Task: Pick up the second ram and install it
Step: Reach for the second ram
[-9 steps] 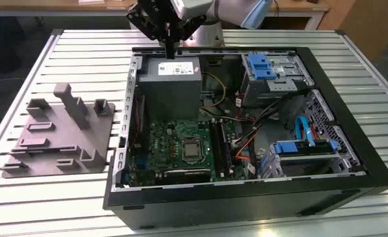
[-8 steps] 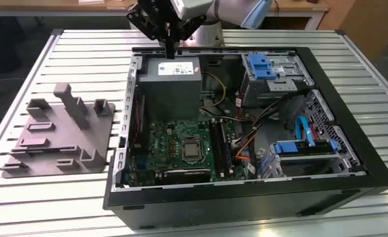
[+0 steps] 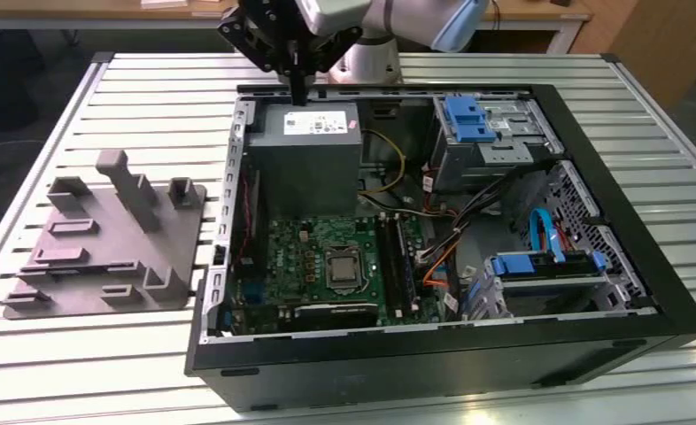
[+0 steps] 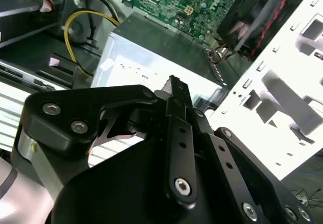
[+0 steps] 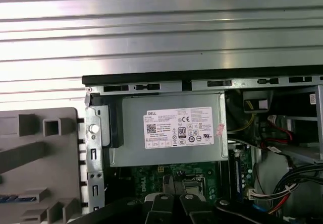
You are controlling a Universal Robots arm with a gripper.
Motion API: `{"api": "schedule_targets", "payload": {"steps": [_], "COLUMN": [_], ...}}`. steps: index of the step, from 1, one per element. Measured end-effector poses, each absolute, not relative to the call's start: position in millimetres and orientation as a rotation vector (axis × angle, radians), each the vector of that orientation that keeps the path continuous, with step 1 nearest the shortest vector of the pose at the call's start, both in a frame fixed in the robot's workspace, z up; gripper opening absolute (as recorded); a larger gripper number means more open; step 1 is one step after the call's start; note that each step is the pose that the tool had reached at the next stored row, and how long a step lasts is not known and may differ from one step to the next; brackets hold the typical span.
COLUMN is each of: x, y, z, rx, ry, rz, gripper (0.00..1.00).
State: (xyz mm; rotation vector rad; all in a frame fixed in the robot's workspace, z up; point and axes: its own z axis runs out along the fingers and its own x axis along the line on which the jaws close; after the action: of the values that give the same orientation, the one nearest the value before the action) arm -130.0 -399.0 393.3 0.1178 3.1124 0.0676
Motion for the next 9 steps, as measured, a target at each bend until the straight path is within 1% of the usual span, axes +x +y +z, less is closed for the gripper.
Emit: {"api": "schedule_targets", "payload": {"steps": [9], "x": [-164.8], "y": [-399.0], "z": [393.3], "rx": [0.118], "ry": [3.111], "rz": [0.068], "gripper": [0.10]}}
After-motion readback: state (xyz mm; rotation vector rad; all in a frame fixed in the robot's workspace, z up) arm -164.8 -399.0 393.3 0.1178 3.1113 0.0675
